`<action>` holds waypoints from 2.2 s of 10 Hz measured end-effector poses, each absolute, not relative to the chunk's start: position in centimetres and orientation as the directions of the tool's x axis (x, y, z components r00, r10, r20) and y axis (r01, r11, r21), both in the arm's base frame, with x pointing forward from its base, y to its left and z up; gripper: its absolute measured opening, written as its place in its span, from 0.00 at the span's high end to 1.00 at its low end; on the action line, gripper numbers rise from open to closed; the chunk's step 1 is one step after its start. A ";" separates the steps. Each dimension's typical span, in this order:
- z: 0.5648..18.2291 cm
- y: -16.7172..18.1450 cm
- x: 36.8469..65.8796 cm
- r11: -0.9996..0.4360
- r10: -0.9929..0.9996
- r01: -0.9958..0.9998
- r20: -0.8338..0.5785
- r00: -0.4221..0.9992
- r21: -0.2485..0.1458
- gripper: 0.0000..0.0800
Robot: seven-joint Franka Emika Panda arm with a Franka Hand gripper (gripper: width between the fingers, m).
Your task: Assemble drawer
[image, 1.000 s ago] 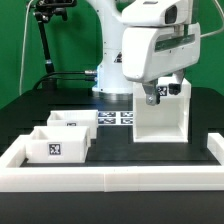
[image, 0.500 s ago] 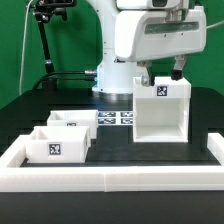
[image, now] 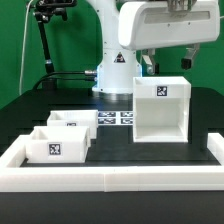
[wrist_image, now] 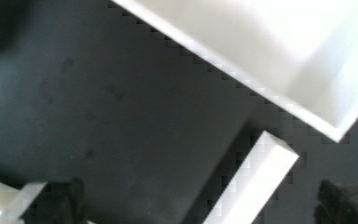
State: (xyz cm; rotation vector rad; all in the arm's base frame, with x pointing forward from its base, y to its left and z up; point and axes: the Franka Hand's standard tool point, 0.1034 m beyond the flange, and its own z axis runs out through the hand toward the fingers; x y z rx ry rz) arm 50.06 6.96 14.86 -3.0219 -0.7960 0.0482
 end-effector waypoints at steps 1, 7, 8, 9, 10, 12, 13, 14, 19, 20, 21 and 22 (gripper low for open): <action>14.9 7.0 50.1 -0.870 0.493 0.492 -0.026 0.870 -0.024 0.19; 13.6 9.1 45.2 -0.992 0.128 0.128 -0.022 0.992 -0.003 0.19; 13.4 9.5 44.9 -0.995 0.099 0.099 -0.027 0.995 -0.002 0.19; 13.1 10.0 44.6 -0.998 0.065 0.065 -0.032 0.997 -0.002 0.19; 12.7 10.7 44.3 -0.999 0.043 0.043 -0.038 0.998 -0.002 0.19; 11.4 11.4 43.8 -0.999 0.035 0.034 -0.045 0.998 -0.004 0.19; 10.6 11.6 43.4 -0.999 0.035 0.035 -0.051 0.998 -0.006 0.19; 10.2 11.7 43.2 -0.999 0.037 0.037 -0.058 0.998 -0.005 0.19; 9.9 11.7 43.0 -0.999 0.038 0.038 -0.063 0.997 -0.005 0.70; 9.9 11.7 43.0 -0.999 0.038 0.038 -0.063 0.997 -0.005 0.70; 9.9 11.7 43.0 -0.999 0.038 0.038 -0.063 0.997 -0.005 0.87; 9.9 11.7 43.0 -0.999 0.039 0.039 -0.062 0.997 -0.006 0.87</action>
Offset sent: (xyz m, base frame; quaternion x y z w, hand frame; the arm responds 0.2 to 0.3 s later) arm -0.0516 0.0005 -0.0035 -0.0352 0.0411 0.2168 0.9747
